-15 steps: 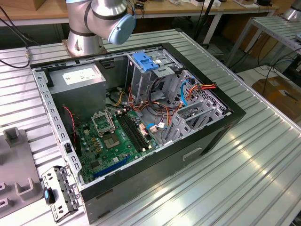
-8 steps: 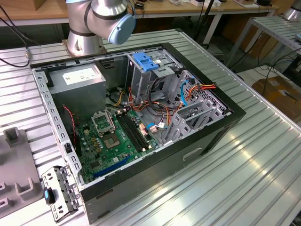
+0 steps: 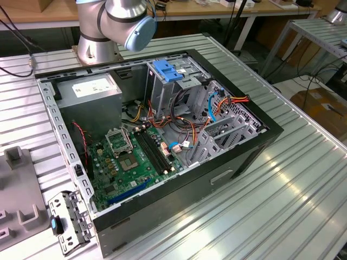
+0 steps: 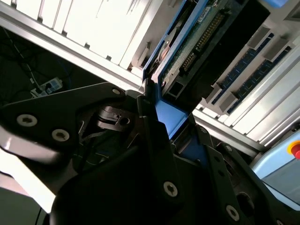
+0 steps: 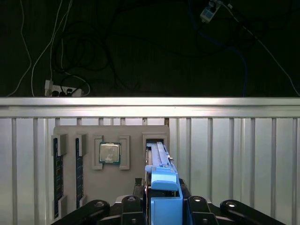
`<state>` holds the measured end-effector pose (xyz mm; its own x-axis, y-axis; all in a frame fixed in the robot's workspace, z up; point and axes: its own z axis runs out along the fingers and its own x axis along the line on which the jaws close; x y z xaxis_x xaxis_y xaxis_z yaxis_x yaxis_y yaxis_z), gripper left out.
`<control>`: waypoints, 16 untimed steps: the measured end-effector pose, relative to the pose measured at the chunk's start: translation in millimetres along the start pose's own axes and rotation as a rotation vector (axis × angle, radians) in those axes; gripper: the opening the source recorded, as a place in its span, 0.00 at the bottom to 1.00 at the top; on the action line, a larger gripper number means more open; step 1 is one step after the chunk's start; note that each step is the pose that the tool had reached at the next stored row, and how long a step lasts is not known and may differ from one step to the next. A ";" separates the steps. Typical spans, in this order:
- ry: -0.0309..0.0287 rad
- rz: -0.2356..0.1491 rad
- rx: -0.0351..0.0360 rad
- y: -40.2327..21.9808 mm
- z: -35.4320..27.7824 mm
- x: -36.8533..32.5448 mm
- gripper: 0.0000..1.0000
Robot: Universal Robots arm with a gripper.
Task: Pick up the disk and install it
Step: 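Pick up the disk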
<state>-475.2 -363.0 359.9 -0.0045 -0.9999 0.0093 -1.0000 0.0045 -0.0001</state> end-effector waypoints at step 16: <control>-0.0001 0.000 0.0001 0.0 -11.7 0.1 0.37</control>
<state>-475.2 -363.0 371.6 -0.0046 -0.9999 0.0092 -1.0000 0.0046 -0.0002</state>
